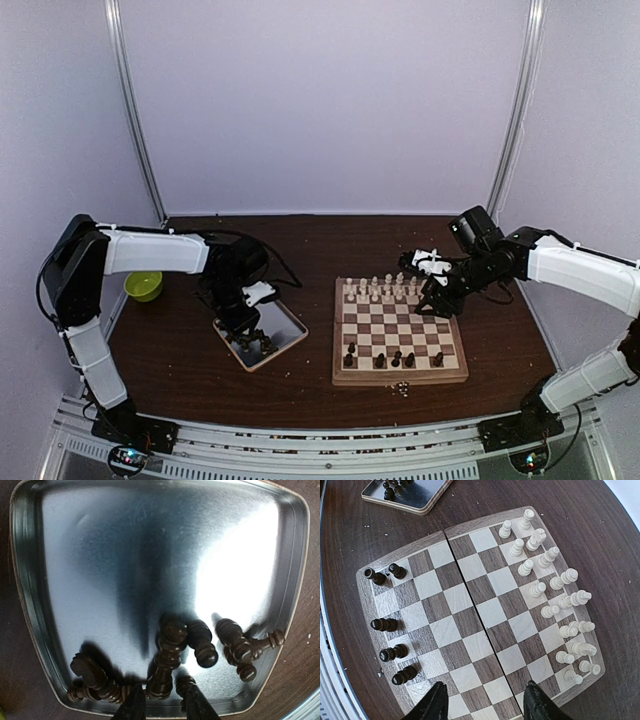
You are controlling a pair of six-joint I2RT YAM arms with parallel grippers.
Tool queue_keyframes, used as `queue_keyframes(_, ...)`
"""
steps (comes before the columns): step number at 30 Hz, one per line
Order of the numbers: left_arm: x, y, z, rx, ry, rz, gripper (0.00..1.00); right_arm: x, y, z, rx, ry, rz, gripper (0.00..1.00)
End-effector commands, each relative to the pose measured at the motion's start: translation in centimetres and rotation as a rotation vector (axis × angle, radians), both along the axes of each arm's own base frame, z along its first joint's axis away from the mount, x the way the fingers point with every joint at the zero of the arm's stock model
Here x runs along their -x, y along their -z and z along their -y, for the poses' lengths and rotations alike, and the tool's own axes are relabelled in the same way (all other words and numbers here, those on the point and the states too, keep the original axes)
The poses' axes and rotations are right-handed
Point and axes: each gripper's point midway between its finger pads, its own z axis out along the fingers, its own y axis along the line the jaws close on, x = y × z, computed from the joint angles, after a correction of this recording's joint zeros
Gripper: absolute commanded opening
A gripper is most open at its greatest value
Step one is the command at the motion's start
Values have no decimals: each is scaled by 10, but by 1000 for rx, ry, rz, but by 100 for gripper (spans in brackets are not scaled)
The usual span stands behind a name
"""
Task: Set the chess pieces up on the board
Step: Pick up the queen from the storage box.
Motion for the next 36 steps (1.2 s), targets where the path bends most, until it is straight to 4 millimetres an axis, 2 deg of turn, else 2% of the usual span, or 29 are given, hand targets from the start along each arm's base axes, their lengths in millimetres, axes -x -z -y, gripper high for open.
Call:
queue_keyframes(1, 6, 11, -5, -66, 30, -10, 32, 3, 5, 4, 19, 2, -8, 52)
queue_keyframes(5, 6, 16, -9, -100, 30, -7, 33, 3, 4, 4, 17, 3, -8, 52)
queue_keyframes(15, 6, 28, -18, -179, 41, -16, 30, 4, 7, 4, 22, 1, -15, 52)
queue_keyframes(23, 2, 27, -14, -174, 41, 0, 18, 3, 6, 4, 19, 5, -16, 52)
queue_keyframes(25, -3, 19, -11, -158, 38, 23, 17, 2, 5, 3, 16, 7, -15, 51)
queue_keyframes(32, -30, -39, 13, 43, -36, 243, 15, 3, 0, 0, -13, 13, -22, 51)
queue_keyframes(36, -34, -49, 24, 137, -68, 279, 16, 4, -2, -3, -27, 9, -33, 51)
